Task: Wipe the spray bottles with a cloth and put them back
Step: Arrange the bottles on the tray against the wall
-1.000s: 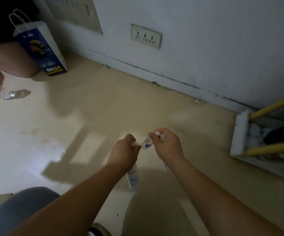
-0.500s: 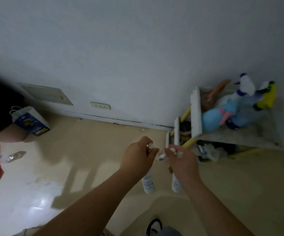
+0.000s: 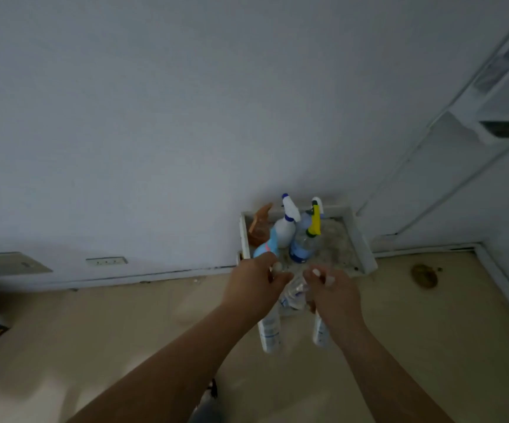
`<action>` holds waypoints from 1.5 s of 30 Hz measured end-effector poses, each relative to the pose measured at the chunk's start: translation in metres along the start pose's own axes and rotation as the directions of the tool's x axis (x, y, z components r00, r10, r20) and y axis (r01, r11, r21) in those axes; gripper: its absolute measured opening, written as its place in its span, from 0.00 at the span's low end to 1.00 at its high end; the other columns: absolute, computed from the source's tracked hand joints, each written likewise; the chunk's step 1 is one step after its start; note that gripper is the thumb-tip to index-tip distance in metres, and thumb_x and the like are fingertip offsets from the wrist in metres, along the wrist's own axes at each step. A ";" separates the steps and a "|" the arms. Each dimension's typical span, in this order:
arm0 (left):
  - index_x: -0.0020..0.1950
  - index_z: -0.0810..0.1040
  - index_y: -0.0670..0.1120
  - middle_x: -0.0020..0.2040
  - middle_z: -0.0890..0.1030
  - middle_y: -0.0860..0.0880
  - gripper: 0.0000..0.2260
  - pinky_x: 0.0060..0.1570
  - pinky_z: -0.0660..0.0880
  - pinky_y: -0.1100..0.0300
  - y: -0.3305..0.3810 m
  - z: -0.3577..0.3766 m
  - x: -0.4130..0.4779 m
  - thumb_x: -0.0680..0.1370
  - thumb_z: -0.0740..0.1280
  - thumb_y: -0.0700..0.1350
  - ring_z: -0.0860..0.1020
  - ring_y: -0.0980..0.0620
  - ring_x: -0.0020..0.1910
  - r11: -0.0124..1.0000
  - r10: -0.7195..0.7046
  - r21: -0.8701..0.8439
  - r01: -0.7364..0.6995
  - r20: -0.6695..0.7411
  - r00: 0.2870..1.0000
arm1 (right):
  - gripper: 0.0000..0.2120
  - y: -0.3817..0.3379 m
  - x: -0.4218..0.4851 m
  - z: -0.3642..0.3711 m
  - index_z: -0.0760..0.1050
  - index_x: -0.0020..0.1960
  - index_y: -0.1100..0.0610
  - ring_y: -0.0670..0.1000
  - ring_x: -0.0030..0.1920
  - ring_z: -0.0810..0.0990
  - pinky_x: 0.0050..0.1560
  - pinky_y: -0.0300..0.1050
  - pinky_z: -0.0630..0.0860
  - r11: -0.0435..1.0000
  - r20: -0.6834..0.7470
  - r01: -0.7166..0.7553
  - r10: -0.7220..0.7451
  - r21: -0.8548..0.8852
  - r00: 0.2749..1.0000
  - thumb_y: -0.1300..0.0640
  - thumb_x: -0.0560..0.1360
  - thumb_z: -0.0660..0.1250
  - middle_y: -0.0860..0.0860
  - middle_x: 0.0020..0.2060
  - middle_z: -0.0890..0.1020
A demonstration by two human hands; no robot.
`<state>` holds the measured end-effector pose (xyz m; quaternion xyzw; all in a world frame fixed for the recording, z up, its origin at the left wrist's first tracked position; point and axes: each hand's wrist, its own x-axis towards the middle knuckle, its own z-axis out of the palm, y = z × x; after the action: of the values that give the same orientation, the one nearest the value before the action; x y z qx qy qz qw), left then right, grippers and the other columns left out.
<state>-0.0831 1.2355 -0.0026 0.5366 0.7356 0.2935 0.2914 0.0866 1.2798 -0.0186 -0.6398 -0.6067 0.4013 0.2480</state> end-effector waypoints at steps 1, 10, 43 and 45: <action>0.44 0.76 0.49 0.32 0.78 0.51 0.13 0.37 0.76 0.54 0.005 0.002 0.010 0.77 0.72 0.57 0.78 0.50 0.35 1.000 0.016 0.004 -0.016 0.019 1.000 | 0.16 -0.001 0.007 -0.008 0.80 0.38 0.59 0.55 0.31 0.81 0.36 0.58 0.79 1.000 -0.037 -0.007 0.008 0.012 0.999 0.51 0.81 0.67 0.55 0.30 0.81; 0.44 0.75 0.47 0.35 0.78 0.49 0.11 0.36 0.72 0.56 0.064 0.048 0.100 0.80 0.68 0.52 0.77 0.50 0.36 0.992 0.122 0.017 -0.126 0.172 0.978 | 0.15 0.012 0.083 -0.069 0.79 0.38 0.55 0.54 0.33 0.80 0.38 0.56 0.80 0.987 -0.222 -0.100 0.070 -0.128 0.973 0.49 0.80 0.65 0.54 0.29 0.79; 0.67 0.78 0.41 0.65 0.81 0.42 0.13 0.61 0.76 0.50 0.106 0.250 0.302 0.85 0.60 0.40 0.80 0.42 0.64 0.827 -0.493 0.448 0.340 0.285 0.822 | 0.13 0.117 0.364 -0.072 0.81 0.50 0.56 0.52 0.43 0.79 0.39 0.42 0.69 0.991 0.382 -0.043 0.088 -0.126 0.920 0.52 0.85 0.60 0.50 0.42 0.81; 0.71 0.74 0.44 0.63 0.83 0.42 0.15 0.56 0.78 0.49 0.104 0.249 0.298 0.85 0.58 0.39 0.81 0.41 0.61 0.837 -0.448 0.455 0.305 0.250 0.858 | 0.15 0.122 0.357 -0.079 0.78 0.43 0.53 0.52 0.40 0.79 0.36 0.41 0.69 0.991 0.362 -0.102 0.126 -0.085 0.924 0.51 0.85 0.59 0.48 0.36 0.79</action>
<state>0.0904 1.5778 -0.1234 0.4696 0.8087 -0.0263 0.3533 0.2004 1.6246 -0.1485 -0.5956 -0.6165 0.5078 0.0858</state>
